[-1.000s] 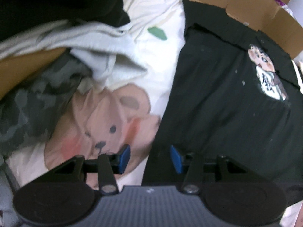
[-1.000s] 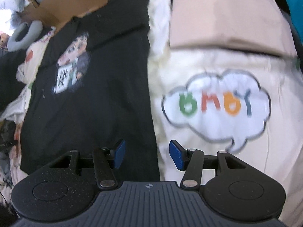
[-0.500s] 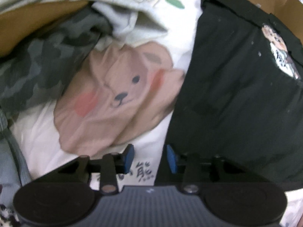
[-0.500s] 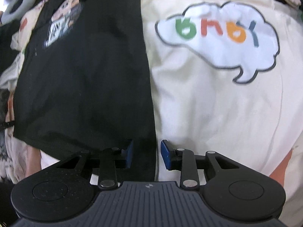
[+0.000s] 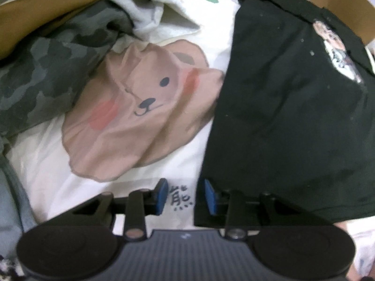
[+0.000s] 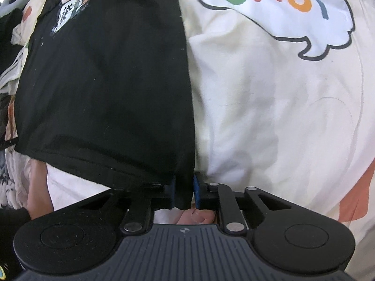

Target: Fold clothes

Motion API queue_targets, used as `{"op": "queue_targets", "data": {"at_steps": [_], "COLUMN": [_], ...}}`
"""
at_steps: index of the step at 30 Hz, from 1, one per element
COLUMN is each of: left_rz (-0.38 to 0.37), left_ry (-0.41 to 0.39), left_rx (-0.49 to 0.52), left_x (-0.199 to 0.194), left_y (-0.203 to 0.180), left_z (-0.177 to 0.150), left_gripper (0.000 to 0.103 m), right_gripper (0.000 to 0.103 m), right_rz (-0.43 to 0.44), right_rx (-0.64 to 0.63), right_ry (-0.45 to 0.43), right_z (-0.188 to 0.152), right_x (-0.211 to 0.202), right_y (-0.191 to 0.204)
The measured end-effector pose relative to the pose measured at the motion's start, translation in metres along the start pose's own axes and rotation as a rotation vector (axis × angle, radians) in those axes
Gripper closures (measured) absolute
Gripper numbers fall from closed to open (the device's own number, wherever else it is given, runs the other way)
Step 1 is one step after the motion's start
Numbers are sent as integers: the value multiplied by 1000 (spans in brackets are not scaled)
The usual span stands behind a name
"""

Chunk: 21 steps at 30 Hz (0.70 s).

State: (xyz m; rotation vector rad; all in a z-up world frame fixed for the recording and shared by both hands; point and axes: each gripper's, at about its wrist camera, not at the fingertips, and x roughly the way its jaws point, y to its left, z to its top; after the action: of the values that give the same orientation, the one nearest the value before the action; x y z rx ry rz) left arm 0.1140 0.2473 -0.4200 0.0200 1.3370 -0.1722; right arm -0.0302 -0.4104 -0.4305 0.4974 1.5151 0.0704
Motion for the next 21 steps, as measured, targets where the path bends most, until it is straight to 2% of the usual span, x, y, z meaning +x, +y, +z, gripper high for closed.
{"op": "queue_targets", "data": {"at_steps": [3,6,10,15,16,17,21], "left_rz": [-30,-67,-81,-91,-92,-93,-93], "left_ry": [4,-20,-7,1,0,2,20], "left_rx": [1,-28,-29,-57,-59,-59,-44], "left_x": [-5,-15,-13,-2,1,0,0], "left_y": [-1,2,3,8,6,6,7], "left_z": [-1,-3,-7,-1,-9,-10,-10], "left_gripper": [72,72,72,71,71,71,72], "right_gripper": [95,96,96,92,89,79,77], "right_rz": [9,21,31,33,35,38,46], "right_rx": [-5,0,17,45,49,54,64], "right_ry": [2,-7,-17,-24,-26,-28,-36], "right_z": [-2,-4,-5,-6,-7,-7,-10], "right_x": [-3,-8,-10,-5,-4,-3,-1], "right_y": [1,0,-3,-6,-6,-7,-10]}}
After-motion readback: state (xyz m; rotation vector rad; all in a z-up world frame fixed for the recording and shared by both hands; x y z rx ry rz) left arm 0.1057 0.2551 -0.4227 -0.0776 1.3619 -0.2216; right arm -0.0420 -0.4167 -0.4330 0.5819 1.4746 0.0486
